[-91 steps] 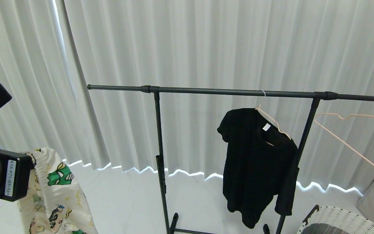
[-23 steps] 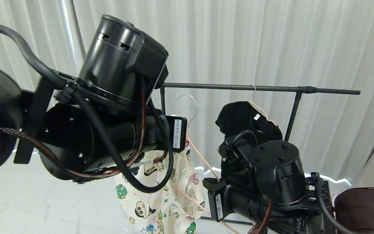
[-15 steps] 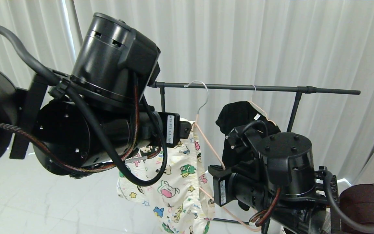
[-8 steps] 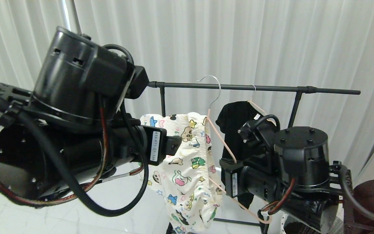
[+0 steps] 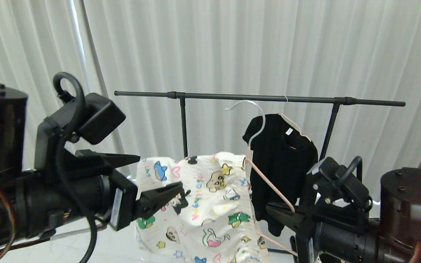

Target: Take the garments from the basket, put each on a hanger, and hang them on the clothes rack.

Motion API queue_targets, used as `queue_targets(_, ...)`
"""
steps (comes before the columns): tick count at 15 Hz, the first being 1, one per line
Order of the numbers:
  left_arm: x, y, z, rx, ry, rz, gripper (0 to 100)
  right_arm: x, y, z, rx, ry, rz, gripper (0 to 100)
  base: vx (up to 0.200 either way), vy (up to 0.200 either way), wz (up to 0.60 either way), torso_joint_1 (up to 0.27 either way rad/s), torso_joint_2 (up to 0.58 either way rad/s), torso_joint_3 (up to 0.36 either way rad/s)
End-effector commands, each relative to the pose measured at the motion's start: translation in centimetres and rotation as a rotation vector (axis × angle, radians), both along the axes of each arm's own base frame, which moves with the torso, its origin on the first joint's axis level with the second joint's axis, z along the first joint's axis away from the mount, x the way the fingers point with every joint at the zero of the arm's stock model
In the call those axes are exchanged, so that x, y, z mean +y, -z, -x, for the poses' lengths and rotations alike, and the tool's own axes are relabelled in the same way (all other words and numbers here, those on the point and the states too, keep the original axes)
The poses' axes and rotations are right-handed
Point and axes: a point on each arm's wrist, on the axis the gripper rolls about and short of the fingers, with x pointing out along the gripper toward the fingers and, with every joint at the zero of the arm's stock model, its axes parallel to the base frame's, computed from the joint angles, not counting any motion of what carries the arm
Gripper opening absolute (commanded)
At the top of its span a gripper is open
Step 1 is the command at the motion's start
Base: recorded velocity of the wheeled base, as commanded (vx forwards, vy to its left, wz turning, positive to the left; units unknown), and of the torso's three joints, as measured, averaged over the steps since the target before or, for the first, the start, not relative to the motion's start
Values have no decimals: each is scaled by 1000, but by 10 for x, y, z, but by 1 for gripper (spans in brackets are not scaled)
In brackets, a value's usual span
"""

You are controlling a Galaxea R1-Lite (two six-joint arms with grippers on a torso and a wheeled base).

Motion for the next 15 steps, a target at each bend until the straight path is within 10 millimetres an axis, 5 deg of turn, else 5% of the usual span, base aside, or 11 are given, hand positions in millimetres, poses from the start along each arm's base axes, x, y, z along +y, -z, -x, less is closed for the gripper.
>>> queue_targets(1, 22, 9, 25, -48, 131, -14, 100, -15, 2, 12, -24, -70, 20, 0, 0, 0, 0, 0, 0, 0)
queue_targets(6, 10, 22, 32, -47, 471, -53, 100, -16, 5, 26, -82, -226, 62, 0, 0, 0, 0, 0, 0, 0)
queue_targets(11, -11, 36, 32, 22, 561, -92, 100, -9, 4, 41, -91, -297, 55, 0, 0, 0, 0, 0, 0, 0)
queue_targets(15, -8, 52, 35, 66, 572, -127, 100, -8, 3, 43, -141, -333, 79, 0, 0, 0, 0, 0, 0, 0)
